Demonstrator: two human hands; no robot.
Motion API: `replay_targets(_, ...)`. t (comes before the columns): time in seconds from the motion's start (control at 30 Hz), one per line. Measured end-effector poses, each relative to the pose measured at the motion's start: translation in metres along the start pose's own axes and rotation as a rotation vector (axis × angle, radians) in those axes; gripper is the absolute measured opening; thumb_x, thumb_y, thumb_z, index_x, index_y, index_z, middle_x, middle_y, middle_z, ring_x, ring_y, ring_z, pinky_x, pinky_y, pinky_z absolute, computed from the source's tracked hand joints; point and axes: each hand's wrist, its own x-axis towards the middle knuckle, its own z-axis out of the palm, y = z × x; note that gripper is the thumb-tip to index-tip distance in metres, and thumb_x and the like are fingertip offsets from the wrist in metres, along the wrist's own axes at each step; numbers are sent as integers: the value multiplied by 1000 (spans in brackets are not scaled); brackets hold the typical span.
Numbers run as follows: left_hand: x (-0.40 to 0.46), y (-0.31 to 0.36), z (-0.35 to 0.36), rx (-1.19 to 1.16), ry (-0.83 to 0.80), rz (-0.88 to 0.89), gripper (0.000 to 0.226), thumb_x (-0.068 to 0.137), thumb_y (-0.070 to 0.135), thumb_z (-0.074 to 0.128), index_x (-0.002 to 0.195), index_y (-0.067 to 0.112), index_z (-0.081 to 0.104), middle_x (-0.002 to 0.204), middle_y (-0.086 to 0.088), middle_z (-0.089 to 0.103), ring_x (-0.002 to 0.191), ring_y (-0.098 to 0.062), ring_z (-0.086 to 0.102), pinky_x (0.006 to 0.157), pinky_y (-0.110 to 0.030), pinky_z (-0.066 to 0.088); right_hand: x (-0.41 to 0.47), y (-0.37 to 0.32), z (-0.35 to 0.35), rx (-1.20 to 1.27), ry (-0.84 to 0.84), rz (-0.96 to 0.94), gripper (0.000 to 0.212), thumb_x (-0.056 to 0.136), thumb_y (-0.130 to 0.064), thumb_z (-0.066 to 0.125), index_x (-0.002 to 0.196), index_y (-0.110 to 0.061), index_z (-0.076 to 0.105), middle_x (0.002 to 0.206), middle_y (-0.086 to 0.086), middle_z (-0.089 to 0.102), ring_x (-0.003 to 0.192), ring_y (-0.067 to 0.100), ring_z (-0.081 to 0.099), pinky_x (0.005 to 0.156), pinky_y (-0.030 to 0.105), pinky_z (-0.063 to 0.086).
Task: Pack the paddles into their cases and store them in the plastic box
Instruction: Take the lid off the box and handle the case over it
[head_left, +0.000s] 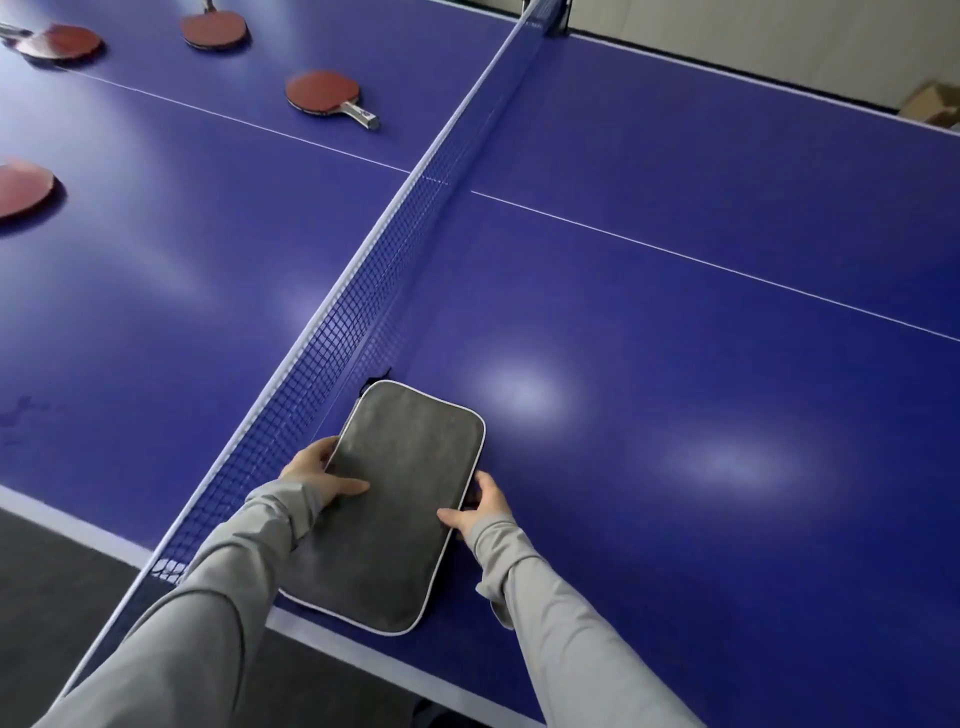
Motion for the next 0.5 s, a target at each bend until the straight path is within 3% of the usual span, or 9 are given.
replay_targets(0.17,2,-5,4,75,38,32,86,67,10,83,141,15,38,138,-9,49,129,-26,44,110,-38,33,-5,2,-4,-77,22,-49,74,73,-6,75,136,-7,36,127,16,54,106,26,58,98,38,46)
replay_targets(0.27,-7,6,8,354,99,107,89,74,28,77,146,18,26,146,-9,36,135,-30,34,111,-41,29,-15,3,-15,-159,38,-87,75,77,-14,73,139,-10,32,129,12,51,104,21,56,95,28,45)
replay_targets(0.37,-24,22,26,696,205,349,81,81,41,65,147,20,23,153,-2,25,140,-25,24,111,-40,25,-27,4,-36,-281,110,-140,70,82,-20,68,141,-12,31,132,12,46,115,24,52,102,31,40)
replay_targets(0.5,-45,42,71,1042,82,623,75,91,49,46,150,20,11,159,3,6,147,-15,1,118,-35,3,-47,13,-70,-510,164,-197,66,89,-25,59,144,-15,24,143,8,33,132,21,36,109,31,30)
